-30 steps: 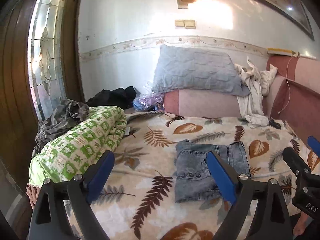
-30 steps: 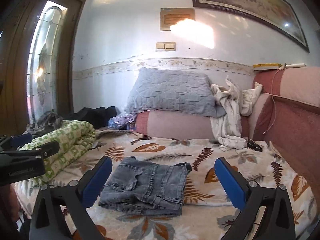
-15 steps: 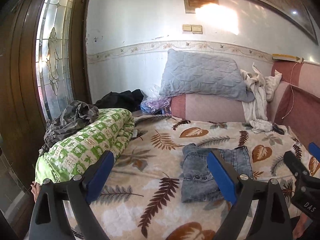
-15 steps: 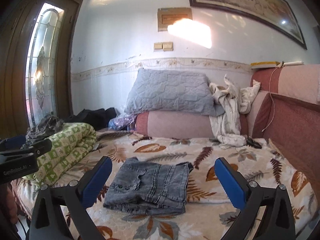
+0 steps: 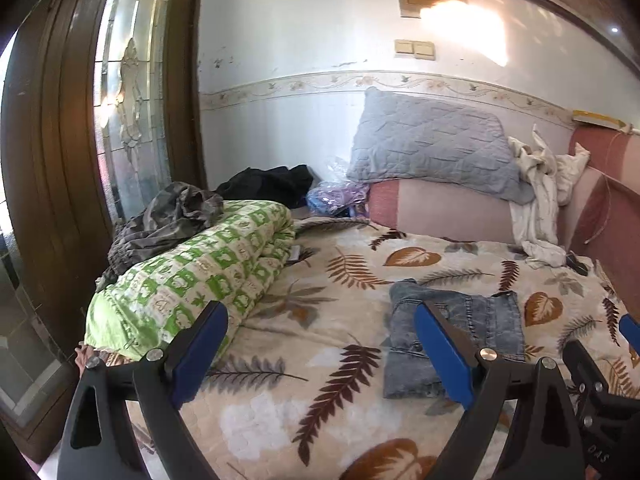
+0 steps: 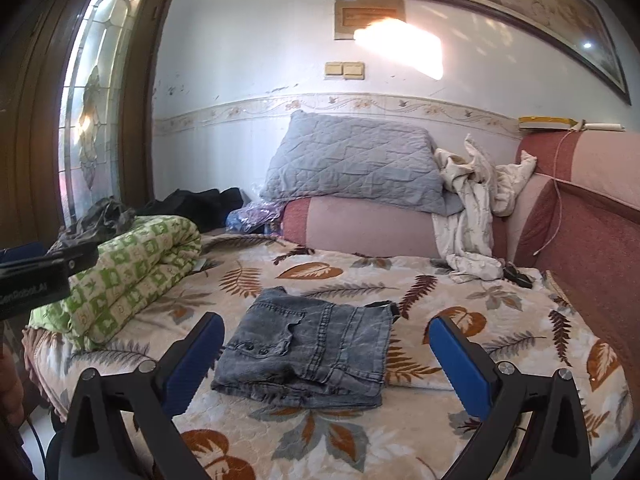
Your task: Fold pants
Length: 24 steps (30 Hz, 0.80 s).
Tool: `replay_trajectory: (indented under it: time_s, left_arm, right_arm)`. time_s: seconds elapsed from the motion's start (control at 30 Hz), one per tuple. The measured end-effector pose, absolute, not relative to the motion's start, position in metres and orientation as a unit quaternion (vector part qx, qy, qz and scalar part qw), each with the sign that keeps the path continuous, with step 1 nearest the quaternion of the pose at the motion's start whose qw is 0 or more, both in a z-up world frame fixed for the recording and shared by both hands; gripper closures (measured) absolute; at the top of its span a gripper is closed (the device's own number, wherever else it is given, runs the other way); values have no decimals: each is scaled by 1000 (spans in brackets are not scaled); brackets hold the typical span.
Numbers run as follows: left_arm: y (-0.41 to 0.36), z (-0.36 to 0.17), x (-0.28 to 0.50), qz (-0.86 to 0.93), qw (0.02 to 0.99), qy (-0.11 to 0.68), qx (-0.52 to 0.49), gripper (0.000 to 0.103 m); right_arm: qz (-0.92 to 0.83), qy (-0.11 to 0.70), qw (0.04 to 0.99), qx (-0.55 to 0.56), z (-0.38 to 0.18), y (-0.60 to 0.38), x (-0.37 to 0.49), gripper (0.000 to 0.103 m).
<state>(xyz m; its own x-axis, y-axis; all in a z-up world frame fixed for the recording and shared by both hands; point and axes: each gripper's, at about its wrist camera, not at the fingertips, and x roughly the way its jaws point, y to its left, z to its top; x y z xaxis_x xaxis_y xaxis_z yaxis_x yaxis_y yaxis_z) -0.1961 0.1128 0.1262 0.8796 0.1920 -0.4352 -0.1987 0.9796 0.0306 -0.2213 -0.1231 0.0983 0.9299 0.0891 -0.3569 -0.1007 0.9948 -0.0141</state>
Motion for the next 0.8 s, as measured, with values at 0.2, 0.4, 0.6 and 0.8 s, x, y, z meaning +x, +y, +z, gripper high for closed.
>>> replay_trajectory:
  time_s: [0.2,0.4,0.6,0.8]
  left_arm:
    - [122,125,-195,105,969,221,-22,9]
    - [129,121,-191,112,967,225,-26,9]
    - [134,116,-184,104,966,236,-32,9]
    - [135,114,-172,78,967,240,-28,9]
  right_arm:
    - [71,190,979,-26,94,-106,-216,0]
    - [86,192,977,-38,90,-89,-211,0]
    - [94,192,976,-45,92,-79,-200,0]
    - [97,201,974,-33,101,-86,-175,0]
